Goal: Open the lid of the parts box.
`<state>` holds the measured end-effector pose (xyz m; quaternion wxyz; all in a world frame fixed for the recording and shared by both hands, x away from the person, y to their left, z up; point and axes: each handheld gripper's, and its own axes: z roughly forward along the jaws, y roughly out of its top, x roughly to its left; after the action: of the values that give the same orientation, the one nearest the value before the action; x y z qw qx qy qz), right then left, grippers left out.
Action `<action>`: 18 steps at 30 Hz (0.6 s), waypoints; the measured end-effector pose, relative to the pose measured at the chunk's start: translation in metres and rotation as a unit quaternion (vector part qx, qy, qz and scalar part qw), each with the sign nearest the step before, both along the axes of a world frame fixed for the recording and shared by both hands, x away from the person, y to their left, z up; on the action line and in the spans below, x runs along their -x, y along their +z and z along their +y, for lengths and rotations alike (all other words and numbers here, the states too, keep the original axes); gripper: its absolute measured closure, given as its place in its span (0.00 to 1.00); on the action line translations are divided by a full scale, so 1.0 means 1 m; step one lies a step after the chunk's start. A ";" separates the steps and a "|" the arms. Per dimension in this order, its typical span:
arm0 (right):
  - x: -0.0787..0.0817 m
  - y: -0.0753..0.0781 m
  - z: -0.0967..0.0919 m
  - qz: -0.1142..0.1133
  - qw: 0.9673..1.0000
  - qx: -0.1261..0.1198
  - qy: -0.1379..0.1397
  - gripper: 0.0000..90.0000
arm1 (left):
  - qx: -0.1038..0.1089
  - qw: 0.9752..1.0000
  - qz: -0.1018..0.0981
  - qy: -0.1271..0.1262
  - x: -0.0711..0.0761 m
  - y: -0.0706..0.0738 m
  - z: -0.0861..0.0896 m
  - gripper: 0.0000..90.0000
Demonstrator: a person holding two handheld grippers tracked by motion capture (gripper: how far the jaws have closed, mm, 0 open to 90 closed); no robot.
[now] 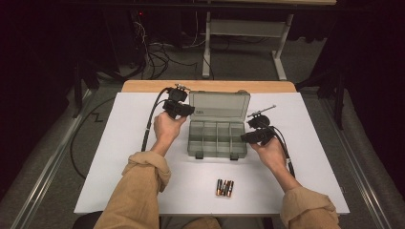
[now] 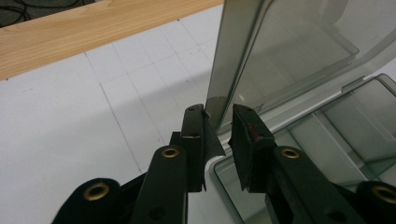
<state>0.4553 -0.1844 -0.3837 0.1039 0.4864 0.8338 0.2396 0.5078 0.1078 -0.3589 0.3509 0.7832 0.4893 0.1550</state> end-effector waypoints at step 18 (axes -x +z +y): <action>-0.001 0.001 0.001 0.002 1.000 0.008 0.006 0.80 | -0.012 0.999 0.032 0.010 -0.017 -0.025 -0.002 0.89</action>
<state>0.4560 -0.1830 -0.3828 0.1046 0.4811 0.8388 0.2323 0.5244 0.1056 -0.3835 0.3239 0.7871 0.5062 0.1393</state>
